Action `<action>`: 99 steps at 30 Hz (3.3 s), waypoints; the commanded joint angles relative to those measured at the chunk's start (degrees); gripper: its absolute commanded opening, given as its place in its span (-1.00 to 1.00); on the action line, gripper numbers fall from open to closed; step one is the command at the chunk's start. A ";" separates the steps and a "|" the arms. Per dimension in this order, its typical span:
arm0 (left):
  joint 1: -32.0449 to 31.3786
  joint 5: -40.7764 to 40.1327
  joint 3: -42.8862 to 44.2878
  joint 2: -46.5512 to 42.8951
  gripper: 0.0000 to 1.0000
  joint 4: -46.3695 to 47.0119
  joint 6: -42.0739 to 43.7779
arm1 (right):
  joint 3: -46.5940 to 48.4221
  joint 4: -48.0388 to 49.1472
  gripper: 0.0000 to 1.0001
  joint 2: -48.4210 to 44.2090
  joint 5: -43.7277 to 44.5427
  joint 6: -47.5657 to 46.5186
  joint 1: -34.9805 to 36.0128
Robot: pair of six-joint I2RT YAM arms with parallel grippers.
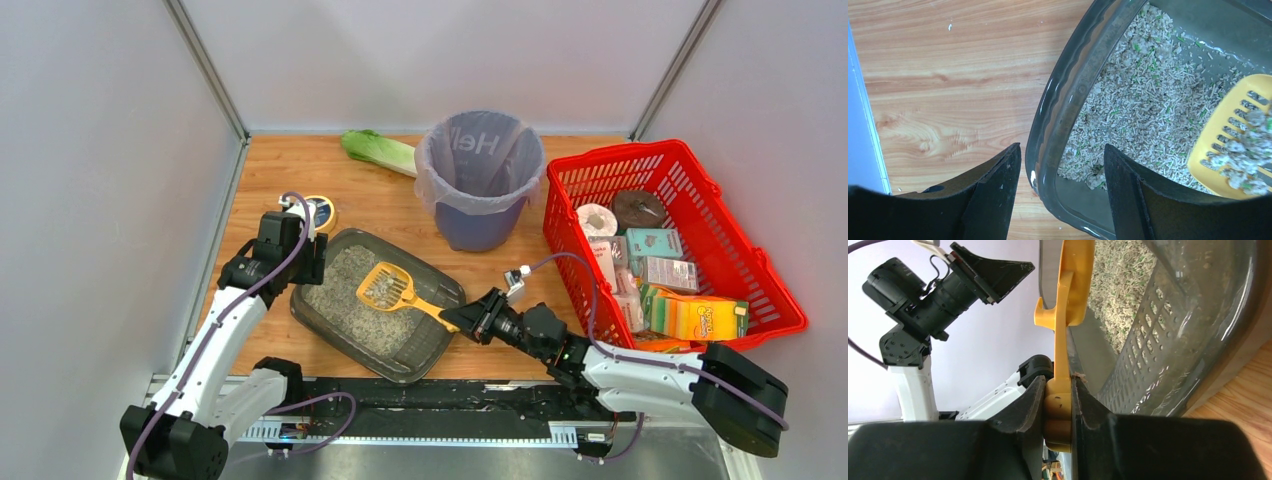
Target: Clean the litter box
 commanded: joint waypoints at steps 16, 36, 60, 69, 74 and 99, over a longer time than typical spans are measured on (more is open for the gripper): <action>-0.21 0.06 0.31 -1.64 0.40 1.58 0.00 | 4.83 -5.26 -1.00 -9.12 0.74 -2.54 -3.07; -0.21 1.02 0.92 -4.27 0.40 2.81 -0.70 | 23.81 -16.41 -1.00 -6.93 -11.74 -8.77 -11.32; -0.21 1.90 4.97 -3.75 0.39 7.03 0.27 | 39.12 -28.20 -1.00 -8.59 -27.39 -5.88 -45.26; -0.21 2.43 4.61 -3.40 0.38 6.59 0.27 | 42.97 -46.37 -1.00 -10.79 -21.51 -19.48 -50.36; -0.21 3.40 4.53 -3.40 0.37 6.59 0.26 | 45.79 -55.78 -1.00 -11.23 -17.82 -30.47 -50.45; -0.21 3.66 4.44 -2.35 0.36 6.68 0.44 | 55.64 -65.38 -1.00 -3.24 4.15 -59.75 -32.18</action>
